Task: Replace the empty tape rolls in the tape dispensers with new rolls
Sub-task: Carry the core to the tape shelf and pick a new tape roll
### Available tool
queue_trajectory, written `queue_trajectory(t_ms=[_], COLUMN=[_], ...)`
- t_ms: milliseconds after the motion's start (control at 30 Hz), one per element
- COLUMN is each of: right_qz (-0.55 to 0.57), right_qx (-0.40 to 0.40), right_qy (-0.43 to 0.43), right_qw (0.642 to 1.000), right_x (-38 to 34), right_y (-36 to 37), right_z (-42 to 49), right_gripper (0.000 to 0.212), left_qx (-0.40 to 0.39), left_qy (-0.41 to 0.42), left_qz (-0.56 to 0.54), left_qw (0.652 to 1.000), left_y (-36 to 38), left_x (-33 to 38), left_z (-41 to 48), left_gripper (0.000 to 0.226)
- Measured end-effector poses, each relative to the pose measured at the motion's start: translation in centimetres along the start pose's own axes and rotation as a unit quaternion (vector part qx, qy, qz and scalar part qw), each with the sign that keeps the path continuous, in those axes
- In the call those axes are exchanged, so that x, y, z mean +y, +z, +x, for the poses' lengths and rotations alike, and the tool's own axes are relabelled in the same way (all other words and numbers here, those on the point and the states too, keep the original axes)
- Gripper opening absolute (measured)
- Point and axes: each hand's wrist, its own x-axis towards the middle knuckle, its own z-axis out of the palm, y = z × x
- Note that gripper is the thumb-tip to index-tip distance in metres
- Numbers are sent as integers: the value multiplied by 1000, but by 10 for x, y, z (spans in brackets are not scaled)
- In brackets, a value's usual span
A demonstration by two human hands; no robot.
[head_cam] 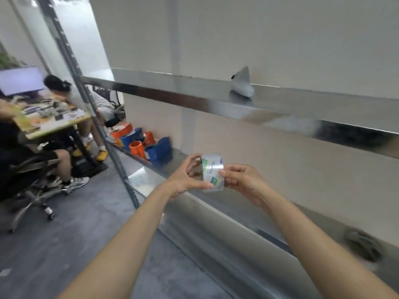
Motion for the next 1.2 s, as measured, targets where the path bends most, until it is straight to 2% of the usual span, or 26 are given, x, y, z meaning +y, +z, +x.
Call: queue_trajectory(t_ms=[200,400,533,833,967,1200], right_qz=[-21,-54,-58,-50,-51,-30], right_qx=[-119,-179,-208,-220,-218,-228], right_qy=[8,24,47,58,65,38], right_qw=[993,982,975,973,972,973], right_x=[0,4,10,22,17,10], right_y=[101,180,213,253,283,347], right_z=[50,78,88,116,138,163], right_gripper=[7,17,19,20,25,15], left_qx=[85,169,200,208,209,216], left_qy=[-29,-39,-38,-32,-22,-20], left_qz=[15,5,4,-13,-11,11], left_qw=[996,985,979,978,978,976], left_y=[-101,-162,-186,-233,-271,-338], left_x=[5,4,-8,-26,-22,-12], left_z=[-65,-120,-142,-145,-147,-160], left_gripper=[96,105,103,93,99,98])
